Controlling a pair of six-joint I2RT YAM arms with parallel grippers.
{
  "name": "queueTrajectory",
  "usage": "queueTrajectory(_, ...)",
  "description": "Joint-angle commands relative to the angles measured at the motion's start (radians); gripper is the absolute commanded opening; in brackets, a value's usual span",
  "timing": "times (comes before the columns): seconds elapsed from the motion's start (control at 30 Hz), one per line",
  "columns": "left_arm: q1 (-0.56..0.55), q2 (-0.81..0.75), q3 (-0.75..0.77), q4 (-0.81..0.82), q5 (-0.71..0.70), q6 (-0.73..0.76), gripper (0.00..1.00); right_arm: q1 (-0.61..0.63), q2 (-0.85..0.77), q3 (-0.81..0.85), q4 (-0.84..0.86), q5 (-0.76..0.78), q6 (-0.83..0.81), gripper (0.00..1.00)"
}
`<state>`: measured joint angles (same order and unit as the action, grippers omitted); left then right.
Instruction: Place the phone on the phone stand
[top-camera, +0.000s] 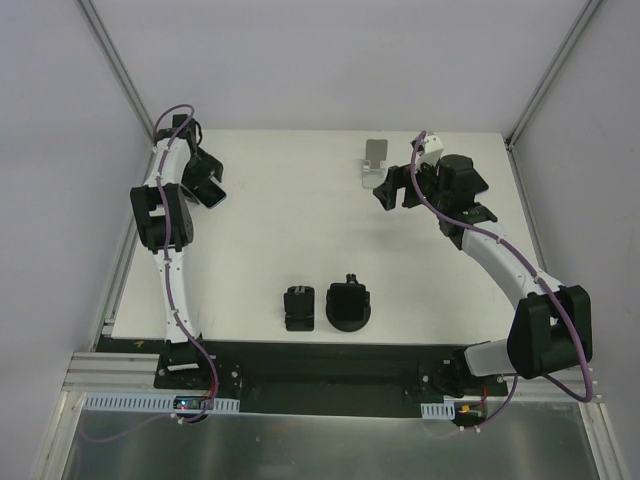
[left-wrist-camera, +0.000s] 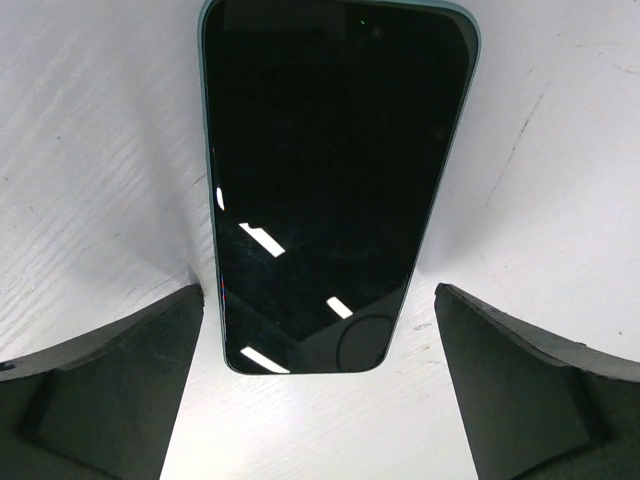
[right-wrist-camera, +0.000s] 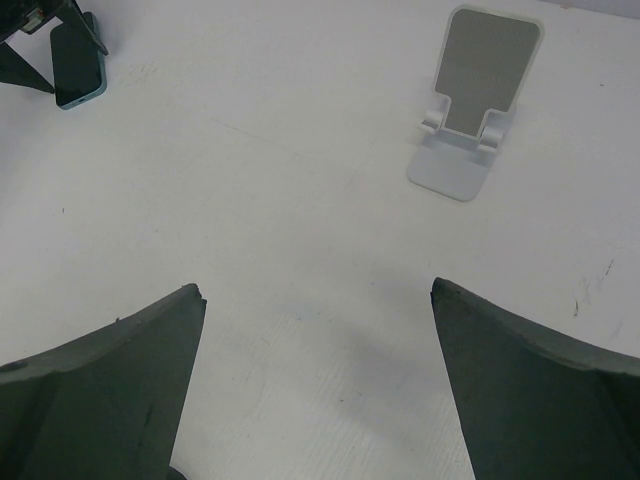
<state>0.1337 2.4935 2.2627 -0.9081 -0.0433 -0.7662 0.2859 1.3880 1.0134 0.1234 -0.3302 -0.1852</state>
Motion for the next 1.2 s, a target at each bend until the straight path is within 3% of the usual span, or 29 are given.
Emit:
queueTrajectory(0.0, -0.017, 0.025, -0.049, -0.049, -0.050, -0.019, 0.99, 0.004, 0.000, 0.047, 0.045, -0.013, -0.011, 0.98)
queueTrajectory(0.3, -0.026, 0.074, 0.038, -0.210, -0.130, -0.055, 0.98, 0.002, -0.001, 0.045, 0.045, -0.004, -0.010, 0.98)
queueTrajectory(0.43, -0.036, 0.073, 0.035, -0.235, -0.148, -0.050, 0.87, 0.004, -0.003, 0.045, 0.045, -0.003, -0.010, 0.98)
queueTrajectory(0.6, -0.032, 0.056, -0.014, -0.233, -0.118, -0.056, 0.37, 0.004, -0.009, 0.040, 0.047, 0.003, -0.014, 0.98)
queueTrajectory(0.67, -0.036, 0.039, -0.067, -0.232, -0.119, -0.059, 0.33, 0.004, -0.014, 0.036, 0.044, 0.011, -0.019, 0.98)
queueTrajectory(0.7, -0.036, 0.016, -0.118, -0.230, -0.121, -0.062, 0.24, 0.004, -0.015, 0.036, 0.044, 0.016, -0.020, 0.98)
queueTrajectory(0.8, -0.048, -0.065, -0.266, -0.207, -0.142, -0.084, 0.15, 0.002, -0.021, 0.034, 0.044, 0.014, -0.020, 0.98)
queueTrajectory(0.9, -0.081, -0.183, -0.465, -0.128, -0.139, -0.100, 0.16, 0.001, -0.021, 0.033, 0.051, 0.008, -0.016, 0.98)
queueTrajectory(0.97, -0.097, -0.252, -0.566, -0.086, -0.168, -0.120, 0.26, 0.002, -0.017, 0.034, 0.053, 0.006, -0.016, 0.98)
queueTrajectory(1.1, -0.117, -0.447, -0.838, 0.009, -0.142, -0.134, 0.37, 0.002, -0.021, 0.031, 0.044, 0.016, -0.023, 0.98)
queueTrajectory(1.17, -0.128, -0.502, -0.893, 0.031, -0.100, -0.124, 0.45, 0.002, -0.026, 0.030, 0.041, 0.014, -0.026, 0.98)
